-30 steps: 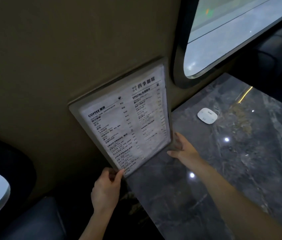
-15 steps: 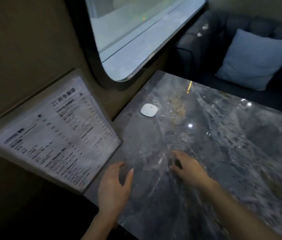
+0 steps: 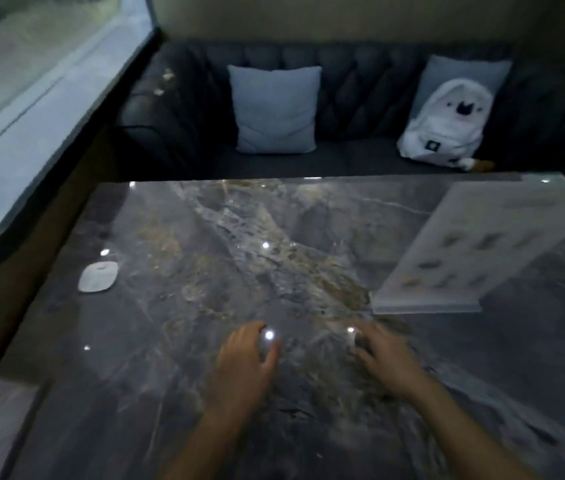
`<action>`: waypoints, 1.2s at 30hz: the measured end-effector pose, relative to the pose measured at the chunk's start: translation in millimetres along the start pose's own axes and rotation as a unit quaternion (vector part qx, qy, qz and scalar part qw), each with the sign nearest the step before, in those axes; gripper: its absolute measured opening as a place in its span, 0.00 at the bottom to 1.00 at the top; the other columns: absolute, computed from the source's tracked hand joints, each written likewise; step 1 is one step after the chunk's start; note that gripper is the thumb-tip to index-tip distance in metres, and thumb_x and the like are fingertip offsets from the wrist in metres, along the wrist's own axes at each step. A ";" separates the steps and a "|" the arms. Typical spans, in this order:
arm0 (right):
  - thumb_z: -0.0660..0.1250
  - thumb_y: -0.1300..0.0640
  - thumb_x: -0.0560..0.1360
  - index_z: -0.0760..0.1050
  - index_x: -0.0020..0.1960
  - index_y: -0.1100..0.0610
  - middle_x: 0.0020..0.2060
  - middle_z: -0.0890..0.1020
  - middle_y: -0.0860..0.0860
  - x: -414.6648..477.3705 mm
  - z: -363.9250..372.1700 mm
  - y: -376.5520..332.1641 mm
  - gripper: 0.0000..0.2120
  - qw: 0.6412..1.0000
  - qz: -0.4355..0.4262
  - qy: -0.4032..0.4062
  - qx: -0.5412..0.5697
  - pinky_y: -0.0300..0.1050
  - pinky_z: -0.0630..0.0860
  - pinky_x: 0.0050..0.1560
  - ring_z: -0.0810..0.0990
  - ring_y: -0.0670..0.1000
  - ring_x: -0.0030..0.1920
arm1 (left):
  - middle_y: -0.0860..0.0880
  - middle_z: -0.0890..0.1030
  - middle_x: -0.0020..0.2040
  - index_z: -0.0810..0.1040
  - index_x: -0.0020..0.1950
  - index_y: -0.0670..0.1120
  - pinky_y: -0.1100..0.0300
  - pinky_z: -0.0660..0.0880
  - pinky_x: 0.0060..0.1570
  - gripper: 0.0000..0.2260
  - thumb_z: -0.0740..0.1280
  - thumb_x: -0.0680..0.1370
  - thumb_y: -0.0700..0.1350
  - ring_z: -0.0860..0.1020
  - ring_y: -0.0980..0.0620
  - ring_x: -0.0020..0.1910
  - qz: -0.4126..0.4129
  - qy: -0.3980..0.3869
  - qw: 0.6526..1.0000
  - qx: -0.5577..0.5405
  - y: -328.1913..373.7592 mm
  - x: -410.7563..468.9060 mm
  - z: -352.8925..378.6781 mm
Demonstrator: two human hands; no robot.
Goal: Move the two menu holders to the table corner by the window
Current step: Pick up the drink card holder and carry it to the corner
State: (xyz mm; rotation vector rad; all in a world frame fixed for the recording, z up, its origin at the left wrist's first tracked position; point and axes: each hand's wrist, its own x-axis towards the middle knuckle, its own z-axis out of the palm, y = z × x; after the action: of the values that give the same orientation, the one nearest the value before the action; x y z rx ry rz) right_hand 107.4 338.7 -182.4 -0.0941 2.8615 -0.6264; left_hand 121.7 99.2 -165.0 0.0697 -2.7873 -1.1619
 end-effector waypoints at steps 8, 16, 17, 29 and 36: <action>0.68 0.59 0.72 0.75 0.55 0.64 0.53 0.79 0.65 -31.9 -53.0 111.7 0.14 0.974 0.173 0.119 0.090 0.51 0.70 0.54 0.76 0.62 0.55 | 0.41 0.81 0.52 0.76 0.55 0.43 0.48 0.74 0.54 0.13 0.68 0.73 0.47 0.77 0.42 0.54 0.062 -0.078 0.994 -0.038 74.2 35.6 65.6; 0.63 0.57 0.75 0.66 0.64 0.66 0.56 0.76 0.67 -8.2 -111.4 167.2 0.20 0.874 0.277 0.277 0.286 0.56 0.72 0.54 0.76 0.62 0.53 | 0.45 0.79 0.56 0.73 0.58 0.47 0.54 0.72 0.51 0.17 0.64 0.74 0.54 0.76 0.46 0.55 0.102 -0.101 0.990 -0.007 135.1 71.7 100.1; 0.63 0.57 0.76 0.65 0.65 0.65 0.56 0.76 0.66 -3.7 -117.6 166.7 0.21 0.862 0.276 0.294 0.308 0.53 0.71 0.52 0.75 0.61 0.53 | 0.46 0.79 0.56 0.73 0.58 0.47 0.54 0.72 0.51 0.17 0.63 0.74 0.55 0.76 0.47 0.55 0.107 -0.103 0.989 -0.011 140.8 75.6 101.9; 0.60 0.53 0.76 0.68 0.57 0.52 0.50 0.75 0.55 18.3 -146.4 143.5 0.10 0.816 0.171 0.297 0.466 0.50 0.77 0.39 0.76 0.48 0.44 | 0.40 0.81 0.51 0.74 0.56 0.43 0.47 0.76 0.45 0.10 0.59 0.77 0.45 0.78 0.40 0.48 0.124 -0.142 0.982 -0.007 168.9 90.1 108.2; 0.60 0.53 0.77 0.69 0.51 0.55 0.42 0.77 0.52 27.9 -139.5 126.7 0.06 0.830 0.147 0.288 0.454 0.47 0.72 0.36 0.75 0.52 0.41 | 0.40 0.82 0.51 0.77 0.53 0.45 0.47 0.76 0.47 0.10 0.59 0.77 0.43 0.78 0.40 0.48 0.080 -0.128 0.988 -0.034 151.7 88.1 92.8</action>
State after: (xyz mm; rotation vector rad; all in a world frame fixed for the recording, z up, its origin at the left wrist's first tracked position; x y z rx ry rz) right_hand 47.6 507.3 -117.0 0.7834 2.5876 -2.1214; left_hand 23.0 263.5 -113.8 -0.3260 -2.8972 -1.3062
